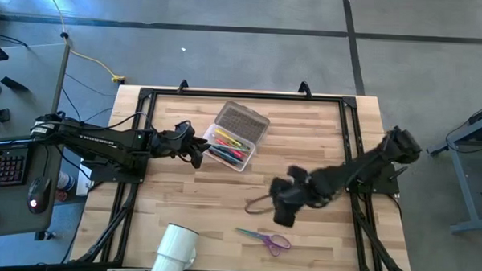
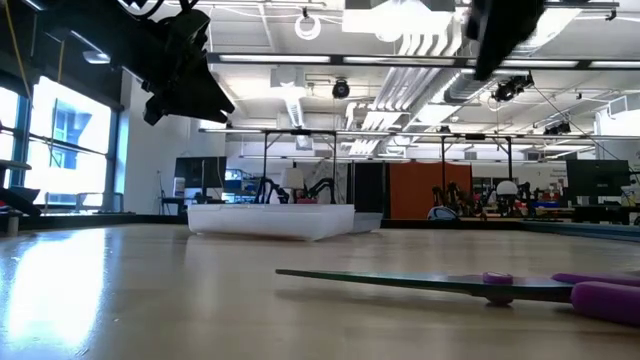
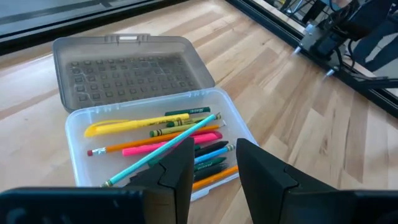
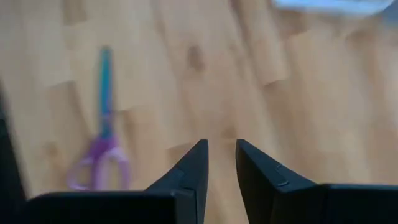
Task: Pick & place school supplies into a supply box
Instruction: Put the purple scissors into the supply box
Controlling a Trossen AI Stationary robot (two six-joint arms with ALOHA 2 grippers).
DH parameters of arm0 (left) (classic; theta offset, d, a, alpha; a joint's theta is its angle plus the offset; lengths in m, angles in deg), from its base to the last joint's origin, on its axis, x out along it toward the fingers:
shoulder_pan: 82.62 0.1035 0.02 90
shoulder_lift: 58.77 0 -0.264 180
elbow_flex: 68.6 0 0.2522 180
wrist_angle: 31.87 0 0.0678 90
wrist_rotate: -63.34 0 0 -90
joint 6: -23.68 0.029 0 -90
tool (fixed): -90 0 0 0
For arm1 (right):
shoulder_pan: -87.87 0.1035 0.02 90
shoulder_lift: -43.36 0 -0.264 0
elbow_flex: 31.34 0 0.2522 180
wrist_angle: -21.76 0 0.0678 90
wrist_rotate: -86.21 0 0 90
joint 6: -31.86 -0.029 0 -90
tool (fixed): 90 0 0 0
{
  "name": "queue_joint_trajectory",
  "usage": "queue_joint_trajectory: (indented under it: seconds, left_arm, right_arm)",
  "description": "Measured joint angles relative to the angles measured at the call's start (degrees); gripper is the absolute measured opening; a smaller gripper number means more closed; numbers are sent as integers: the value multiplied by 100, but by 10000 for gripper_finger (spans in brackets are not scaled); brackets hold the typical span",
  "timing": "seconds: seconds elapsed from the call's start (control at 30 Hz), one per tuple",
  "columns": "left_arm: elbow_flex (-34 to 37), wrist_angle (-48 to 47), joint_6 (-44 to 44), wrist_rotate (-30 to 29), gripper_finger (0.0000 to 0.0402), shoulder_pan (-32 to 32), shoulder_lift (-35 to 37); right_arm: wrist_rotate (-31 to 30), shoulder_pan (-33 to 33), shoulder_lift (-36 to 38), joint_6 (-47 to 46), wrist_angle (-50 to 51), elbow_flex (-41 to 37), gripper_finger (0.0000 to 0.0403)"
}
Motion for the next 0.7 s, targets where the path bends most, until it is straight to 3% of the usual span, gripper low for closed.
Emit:
queue_joint_trajectory:
  seconds: [0.13,0.33,0.6,0.7]
  left_arm:
    - [0,7,0,-4,156,0,0]
    - [0,7,18,-35,156,0,0]
    - [0,5,4,-3,156,0,0]
    - [0,5,1,124,156,0,0]
  right_arm:
    - [-27,562,321,-644,-1300,-1044,66]
    - [180,998,357,-297,-2475,-2068,67]
    - [359,1200,350,-452,-2732,-2243,67]
    - [771,1219,350,-602,-3047,-2241,67]
